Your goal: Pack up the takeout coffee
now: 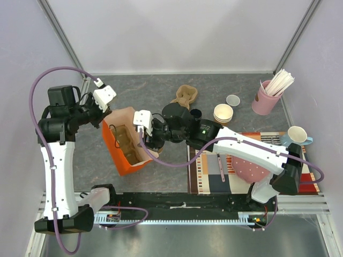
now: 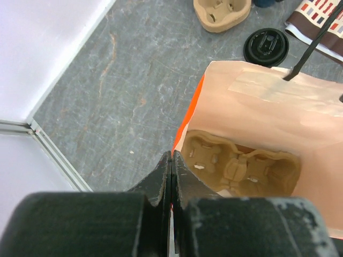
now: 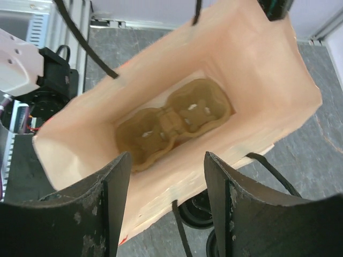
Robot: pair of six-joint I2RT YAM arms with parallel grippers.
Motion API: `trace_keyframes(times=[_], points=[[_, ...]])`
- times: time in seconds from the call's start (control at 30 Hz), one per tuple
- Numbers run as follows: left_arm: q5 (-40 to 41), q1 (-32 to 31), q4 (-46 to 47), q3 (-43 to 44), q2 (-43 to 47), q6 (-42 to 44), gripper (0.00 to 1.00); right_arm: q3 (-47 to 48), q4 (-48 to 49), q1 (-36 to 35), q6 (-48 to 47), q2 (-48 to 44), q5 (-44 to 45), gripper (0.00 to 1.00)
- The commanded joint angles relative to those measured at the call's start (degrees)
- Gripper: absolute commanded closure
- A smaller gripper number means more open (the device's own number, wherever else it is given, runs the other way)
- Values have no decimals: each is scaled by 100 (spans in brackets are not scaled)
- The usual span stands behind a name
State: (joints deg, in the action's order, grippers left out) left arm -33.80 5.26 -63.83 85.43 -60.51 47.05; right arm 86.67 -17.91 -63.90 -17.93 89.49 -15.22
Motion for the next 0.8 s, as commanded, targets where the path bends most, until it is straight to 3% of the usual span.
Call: trace_keyframes(times=[0.0,0.33,0.77], points=[[-294,-16,117,290,-66,366,98,-142,551,27,-79,-266,-604,36],[-372,-25,11,79,-31,-11,98,-19,877,35,9,-318,-1114,35],[-707,-25,-270,-140,294,-38,98,95,895,44,89,-204,-1097,34]])
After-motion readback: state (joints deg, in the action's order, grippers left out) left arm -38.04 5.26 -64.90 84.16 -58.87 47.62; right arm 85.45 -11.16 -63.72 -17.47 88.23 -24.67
